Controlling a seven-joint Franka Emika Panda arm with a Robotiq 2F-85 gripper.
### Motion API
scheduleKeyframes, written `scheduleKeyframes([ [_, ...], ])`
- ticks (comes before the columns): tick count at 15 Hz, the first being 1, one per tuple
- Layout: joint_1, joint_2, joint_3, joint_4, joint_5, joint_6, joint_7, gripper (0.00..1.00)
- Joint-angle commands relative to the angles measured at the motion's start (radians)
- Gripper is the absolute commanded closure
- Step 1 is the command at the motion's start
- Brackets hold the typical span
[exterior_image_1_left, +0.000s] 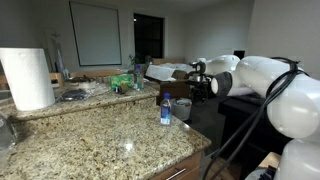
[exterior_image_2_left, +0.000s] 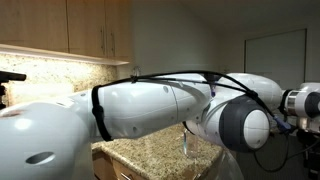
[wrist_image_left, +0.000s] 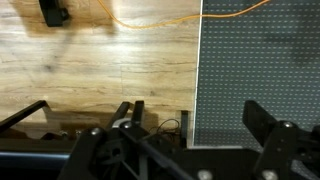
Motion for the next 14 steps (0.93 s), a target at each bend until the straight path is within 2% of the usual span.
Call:
scheduleKeyframes([
  [1,0.022,-0.008,-0.007,-0.014,-0.003,-0.055,0.000,0.00],
  [7,0.060,0.063,-0.090,-0.001,-0.078,-0.120,0.069,0.00],
  [11,0.064,0.091,-0.092,-0.025,-0.086,-0.141,0.082,0.00],
  [14,0.057,0.111,-0.077,0.012,-0.073,-0.189,0.061,0.00],
])
